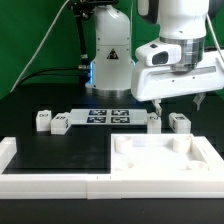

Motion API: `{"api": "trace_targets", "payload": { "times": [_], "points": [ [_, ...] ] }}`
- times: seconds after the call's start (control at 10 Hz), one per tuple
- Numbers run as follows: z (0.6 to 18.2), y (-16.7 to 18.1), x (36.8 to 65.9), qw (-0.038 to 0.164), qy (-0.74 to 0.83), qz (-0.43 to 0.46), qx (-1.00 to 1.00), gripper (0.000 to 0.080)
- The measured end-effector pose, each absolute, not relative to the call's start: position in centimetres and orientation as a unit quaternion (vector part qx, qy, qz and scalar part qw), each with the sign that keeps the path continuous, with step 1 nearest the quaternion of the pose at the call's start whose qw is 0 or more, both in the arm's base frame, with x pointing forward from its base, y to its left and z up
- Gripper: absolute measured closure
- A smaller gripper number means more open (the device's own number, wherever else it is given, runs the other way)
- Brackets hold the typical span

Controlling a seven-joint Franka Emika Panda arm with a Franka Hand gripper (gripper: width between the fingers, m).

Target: Assemble one leg

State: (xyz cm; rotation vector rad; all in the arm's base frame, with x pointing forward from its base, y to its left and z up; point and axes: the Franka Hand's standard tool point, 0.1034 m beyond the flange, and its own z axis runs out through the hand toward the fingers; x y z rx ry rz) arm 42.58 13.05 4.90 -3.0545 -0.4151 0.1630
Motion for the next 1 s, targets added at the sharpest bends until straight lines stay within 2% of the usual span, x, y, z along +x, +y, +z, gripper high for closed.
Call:
{"api": "trace_targets", "payload": {
  "times": [0.1,0.2,0.3,0.8,1.0],
  "points": [
    [4.8,13.0,42.2,0.025,-0.135,0.067,-0.988,0.0151],
    [5.1,12.9,41.3,0.016,-0.138,0.149,-0.979,0.0151],
    [5.1,13.2,42.1,0.015,-0.137,0.183,-0.973,0.0151],
    [4.9,14.7,40.1,-0.011,-0.137,0.431,-0.892,0.0151],
    [3.8,15.5,39.9,-0.016,-0.143,0.483,-0.864,0.0151]
  ]
}}
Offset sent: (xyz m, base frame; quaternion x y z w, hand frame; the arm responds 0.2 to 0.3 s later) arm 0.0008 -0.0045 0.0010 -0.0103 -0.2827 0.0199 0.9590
